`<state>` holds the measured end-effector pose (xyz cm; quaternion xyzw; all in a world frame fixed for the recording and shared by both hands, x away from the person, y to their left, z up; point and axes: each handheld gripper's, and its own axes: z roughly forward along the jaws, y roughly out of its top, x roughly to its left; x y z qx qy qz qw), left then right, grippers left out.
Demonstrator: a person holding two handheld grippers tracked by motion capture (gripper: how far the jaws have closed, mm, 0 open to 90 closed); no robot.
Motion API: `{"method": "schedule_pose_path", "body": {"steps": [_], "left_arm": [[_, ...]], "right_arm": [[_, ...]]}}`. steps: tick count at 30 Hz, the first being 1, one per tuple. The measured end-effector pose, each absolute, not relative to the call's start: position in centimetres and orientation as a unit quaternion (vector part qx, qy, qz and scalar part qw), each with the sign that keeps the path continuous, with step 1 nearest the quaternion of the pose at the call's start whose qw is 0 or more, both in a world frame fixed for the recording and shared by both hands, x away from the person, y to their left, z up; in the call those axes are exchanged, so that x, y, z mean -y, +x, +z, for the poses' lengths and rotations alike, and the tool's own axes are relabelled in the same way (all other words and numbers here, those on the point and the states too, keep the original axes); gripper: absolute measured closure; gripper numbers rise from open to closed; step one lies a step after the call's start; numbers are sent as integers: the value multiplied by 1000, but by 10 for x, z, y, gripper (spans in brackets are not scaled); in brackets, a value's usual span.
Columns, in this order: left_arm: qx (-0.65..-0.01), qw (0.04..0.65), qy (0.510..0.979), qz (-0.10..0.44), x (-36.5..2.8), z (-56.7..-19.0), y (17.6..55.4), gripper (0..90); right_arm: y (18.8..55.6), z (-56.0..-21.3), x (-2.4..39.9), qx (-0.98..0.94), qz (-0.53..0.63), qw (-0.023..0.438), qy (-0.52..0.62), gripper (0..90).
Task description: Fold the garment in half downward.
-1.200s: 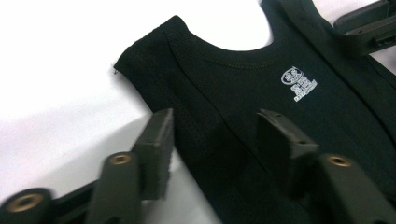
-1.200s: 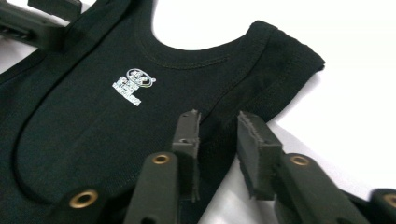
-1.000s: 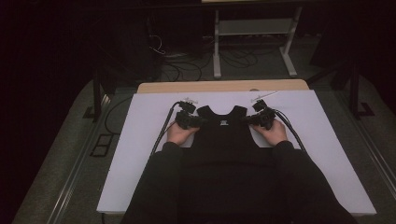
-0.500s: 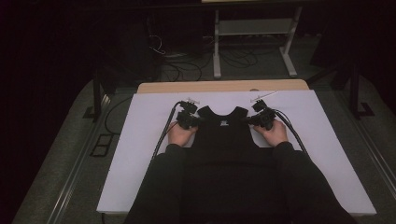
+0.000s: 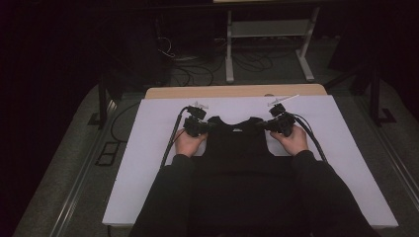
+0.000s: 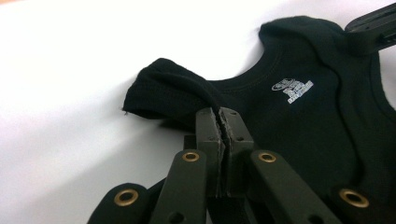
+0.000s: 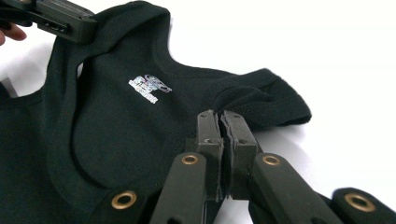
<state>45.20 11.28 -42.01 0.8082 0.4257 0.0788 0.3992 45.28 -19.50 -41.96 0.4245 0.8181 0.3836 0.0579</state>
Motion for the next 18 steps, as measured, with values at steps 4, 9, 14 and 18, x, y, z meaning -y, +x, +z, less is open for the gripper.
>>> {"method": "schedule_pose_path", "body": {"steps": [4, 9, 14, 18], "left_arm": [[-426, 401, 807, 81, -114, -413, 449, 866], [-419, 401, 811, 84, -114, -406, 444, 866], [-413, 403, 811, 91, -115, -397, 441, 865], [-411, 408, 809, 95, -117, -390, 439, 865]], "right_arm": [[449, -413, 195, -816, 388, 66, 422, 852], [445, -406, 193, -819, 389, 70, 416, 852], [440, -398, 194, -819, 393, 78, 411, 851], [437, -392, 195, -817, 397, 79, 411, 851]]}}
